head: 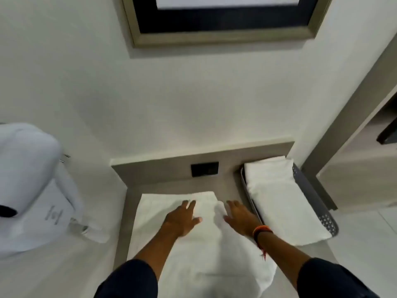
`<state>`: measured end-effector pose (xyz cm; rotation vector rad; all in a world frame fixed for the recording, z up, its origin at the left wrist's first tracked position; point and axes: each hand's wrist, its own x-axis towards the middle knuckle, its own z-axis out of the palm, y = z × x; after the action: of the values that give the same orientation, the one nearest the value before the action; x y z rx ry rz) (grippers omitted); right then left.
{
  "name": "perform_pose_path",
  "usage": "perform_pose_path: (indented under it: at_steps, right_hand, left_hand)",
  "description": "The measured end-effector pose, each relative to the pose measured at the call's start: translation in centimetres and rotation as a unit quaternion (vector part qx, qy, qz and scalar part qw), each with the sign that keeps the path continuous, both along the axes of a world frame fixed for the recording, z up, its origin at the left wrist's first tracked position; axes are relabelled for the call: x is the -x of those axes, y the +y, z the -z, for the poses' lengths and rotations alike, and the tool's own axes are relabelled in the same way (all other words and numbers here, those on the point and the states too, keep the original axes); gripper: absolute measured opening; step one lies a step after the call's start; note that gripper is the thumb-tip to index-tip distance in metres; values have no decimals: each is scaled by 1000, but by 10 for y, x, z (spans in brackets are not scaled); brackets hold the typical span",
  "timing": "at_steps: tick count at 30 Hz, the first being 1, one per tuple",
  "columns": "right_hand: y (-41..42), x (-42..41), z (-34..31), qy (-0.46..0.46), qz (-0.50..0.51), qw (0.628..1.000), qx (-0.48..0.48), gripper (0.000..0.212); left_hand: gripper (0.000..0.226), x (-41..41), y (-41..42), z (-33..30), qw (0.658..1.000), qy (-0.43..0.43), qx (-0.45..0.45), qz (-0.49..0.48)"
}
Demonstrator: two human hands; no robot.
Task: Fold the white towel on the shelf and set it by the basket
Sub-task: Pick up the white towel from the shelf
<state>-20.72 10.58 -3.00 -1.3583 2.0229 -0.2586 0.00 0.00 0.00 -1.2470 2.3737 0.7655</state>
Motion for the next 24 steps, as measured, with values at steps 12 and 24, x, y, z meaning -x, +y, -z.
perform_pose_path:
  at_steps: [12,24]
  right_hand:
    - [36,1,36,-94,-3,995,-26,70]
    - [28,46,-49,11,-118,985,-122,42]
  left_hand:
    - [79,58,12,52,943,42,146,296]
    - [58,20,-68,-36,966,-145,56,208]
